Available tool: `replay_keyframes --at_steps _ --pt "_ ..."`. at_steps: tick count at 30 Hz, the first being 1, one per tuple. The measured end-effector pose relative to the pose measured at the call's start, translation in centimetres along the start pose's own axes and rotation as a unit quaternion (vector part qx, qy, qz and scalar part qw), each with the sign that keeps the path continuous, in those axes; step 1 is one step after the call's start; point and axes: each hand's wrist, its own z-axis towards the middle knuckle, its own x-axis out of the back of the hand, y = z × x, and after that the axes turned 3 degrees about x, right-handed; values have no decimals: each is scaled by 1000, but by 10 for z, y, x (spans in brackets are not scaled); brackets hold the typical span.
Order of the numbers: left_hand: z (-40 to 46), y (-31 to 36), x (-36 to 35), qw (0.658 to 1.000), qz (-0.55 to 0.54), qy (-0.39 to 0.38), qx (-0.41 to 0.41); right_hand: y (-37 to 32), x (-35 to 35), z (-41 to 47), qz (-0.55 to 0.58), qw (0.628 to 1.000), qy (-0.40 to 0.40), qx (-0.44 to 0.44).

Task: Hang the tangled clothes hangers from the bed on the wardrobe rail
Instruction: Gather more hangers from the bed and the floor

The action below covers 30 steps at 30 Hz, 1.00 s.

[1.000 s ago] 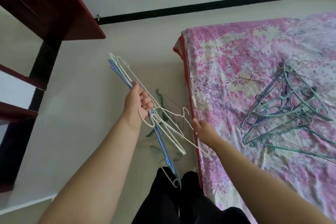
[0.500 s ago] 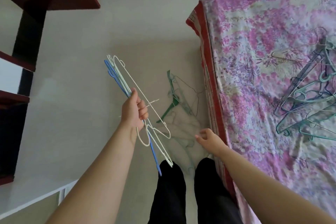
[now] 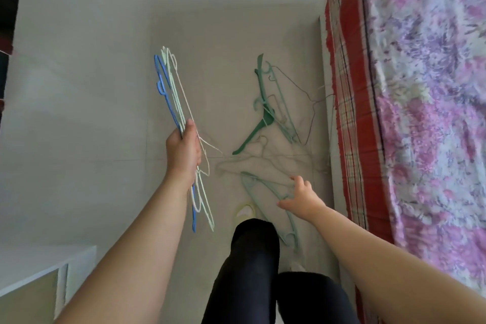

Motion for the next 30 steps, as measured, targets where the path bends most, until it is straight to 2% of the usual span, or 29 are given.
replay_keyframes --at_steps 5,10,13,15,20,22,25,30 --pt "39 -78 -29 994 47 66 -80 54 -27 95 -127 991 26 15" --pt "61 -121 -60 967 106 55 -225 91 -54 180 -268 960 69 48" --pt "73 -140 -68 958 116 36 -258 98 -69 222 -302 950 67 49" --pt "85 -153 -70 961 137 26 -238 101 -78 248 -306 948 67 54" --pt "102 -192 -64 983 150 -47 -99 106 -82 304 -298 952 60 43" --pt "96 -200 -63 982 163 -56 -83 106 -82 317 -296 953 51 42" --pt "85 -212 -63 981 165 -52 -83 111 -91 329 -352 933 43 63" --pt "67 -224 -51 987 152 -21 -47 122 -139 330 -385 917 40 96"
